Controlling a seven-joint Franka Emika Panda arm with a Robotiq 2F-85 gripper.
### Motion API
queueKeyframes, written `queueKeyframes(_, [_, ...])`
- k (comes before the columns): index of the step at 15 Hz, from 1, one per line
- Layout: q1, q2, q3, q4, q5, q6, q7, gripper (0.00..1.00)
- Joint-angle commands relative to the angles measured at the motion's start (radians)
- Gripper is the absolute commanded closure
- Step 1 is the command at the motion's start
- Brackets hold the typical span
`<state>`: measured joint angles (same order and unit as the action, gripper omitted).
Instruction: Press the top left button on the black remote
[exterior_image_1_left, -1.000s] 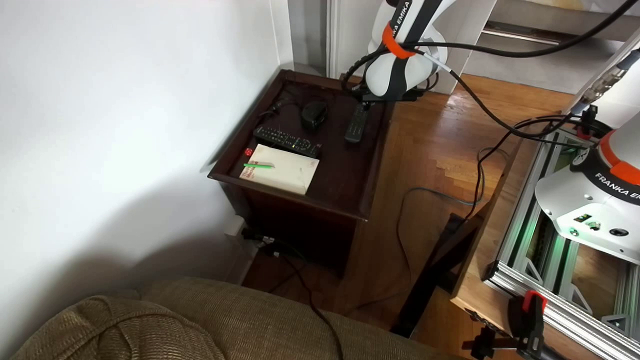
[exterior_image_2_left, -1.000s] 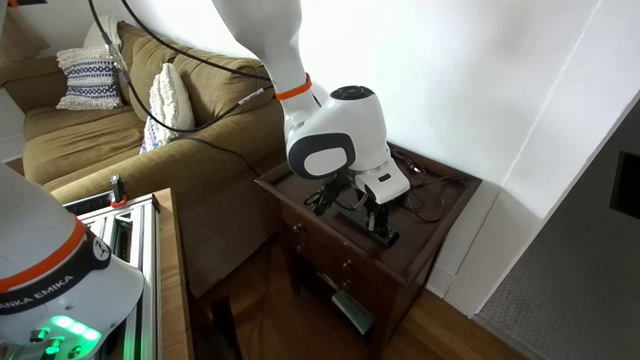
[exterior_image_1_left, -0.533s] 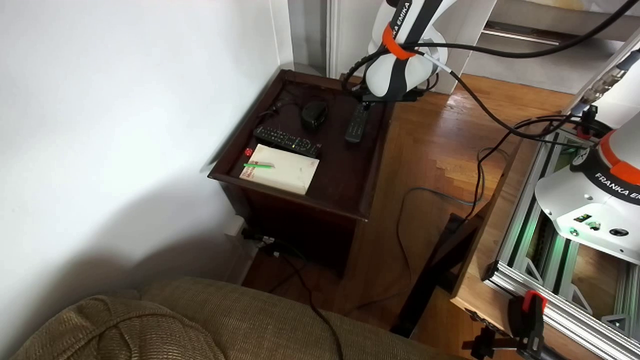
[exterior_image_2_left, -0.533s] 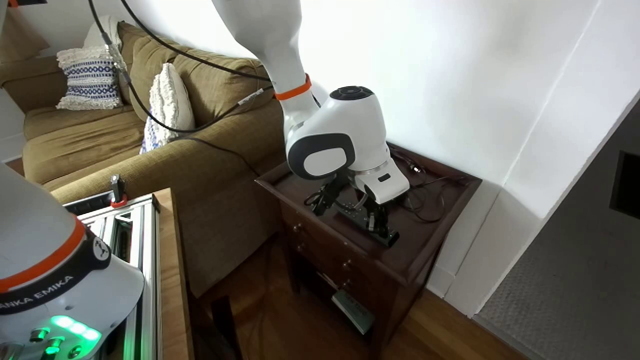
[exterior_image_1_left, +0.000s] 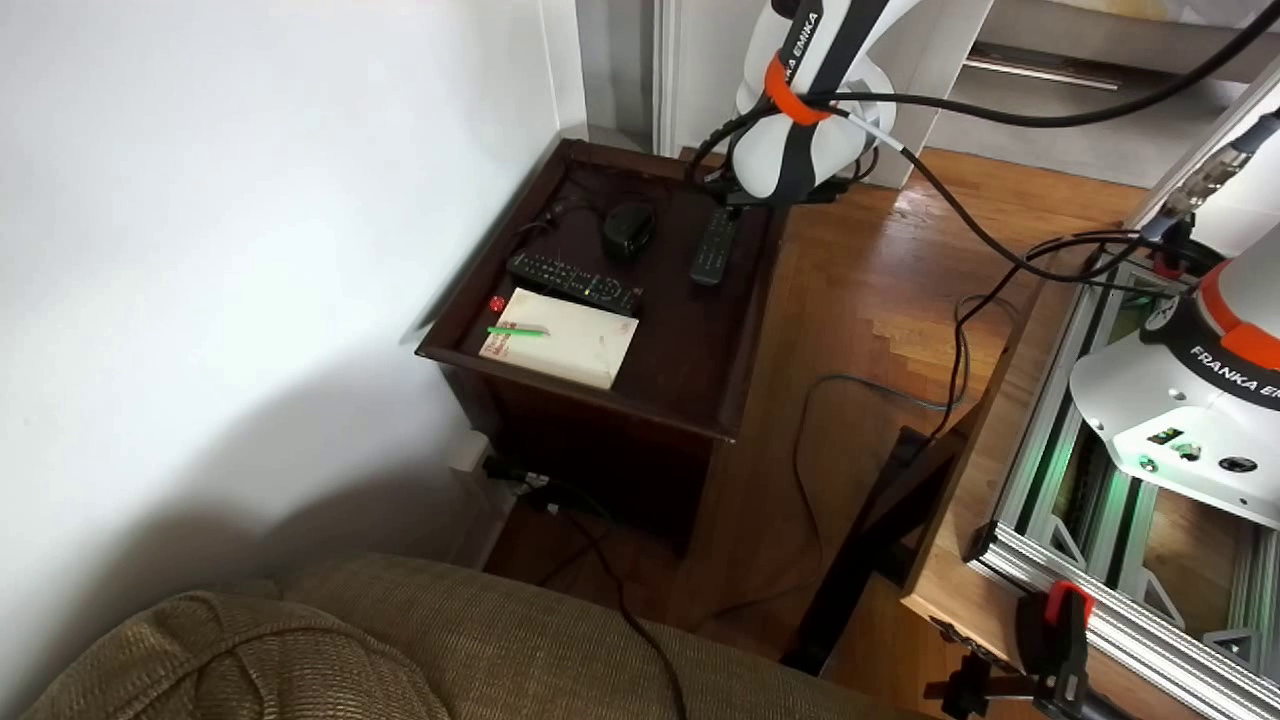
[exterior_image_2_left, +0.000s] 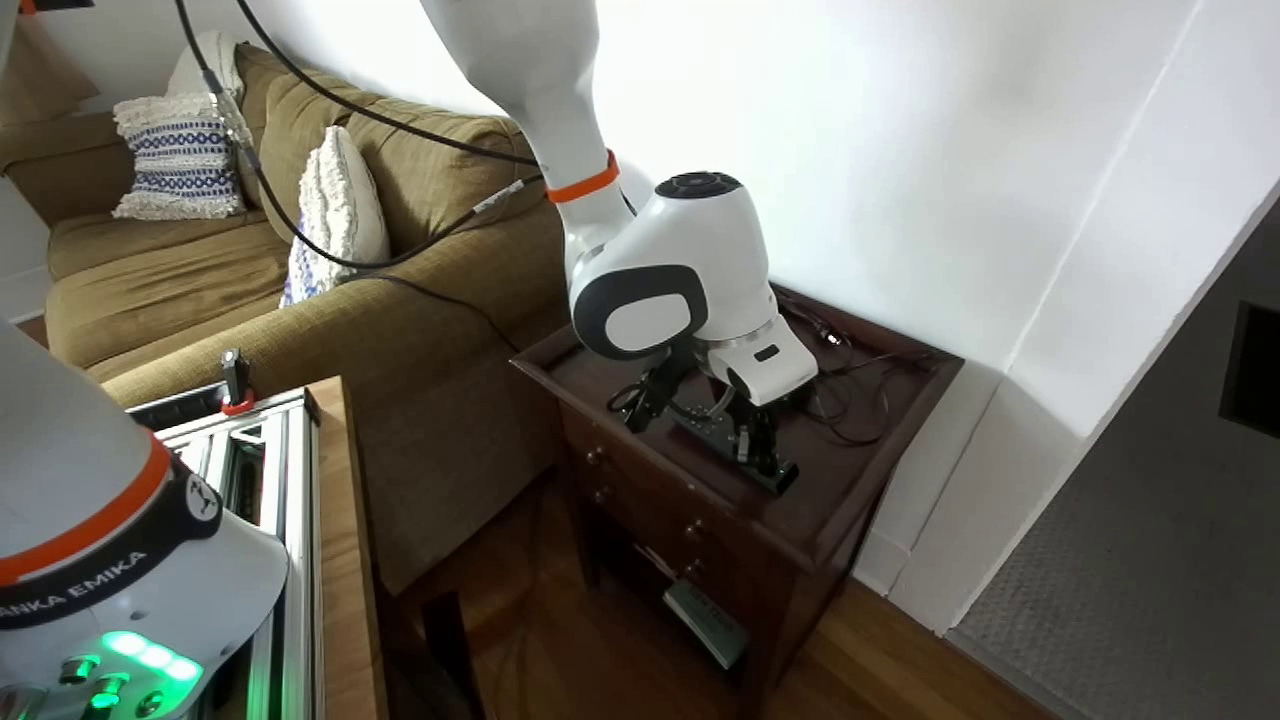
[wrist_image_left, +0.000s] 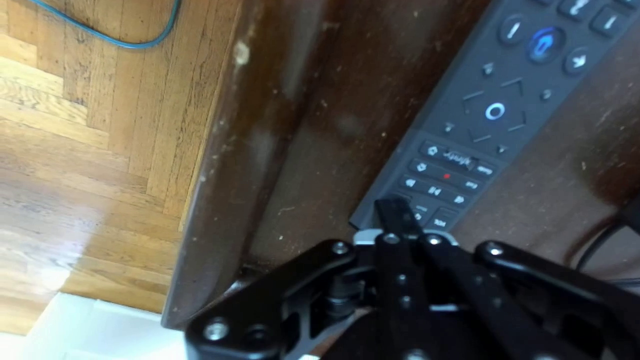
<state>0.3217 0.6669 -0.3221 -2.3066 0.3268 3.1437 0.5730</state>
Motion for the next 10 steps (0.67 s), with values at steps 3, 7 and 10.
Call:
queueKeyframes(3, [0.120,-0.041,-0.130,-0.007,0.000,-0.078,0.022,1.00])
queueKeyframes(7, [0.151,-0.131,-0.192,-0.007,-0.067,-0.239,0.038,1.00])
queueKeyframes(10, [0.116,-0.238,-0.186,-0.022,-0.192,-0.349,0.017,0.74])
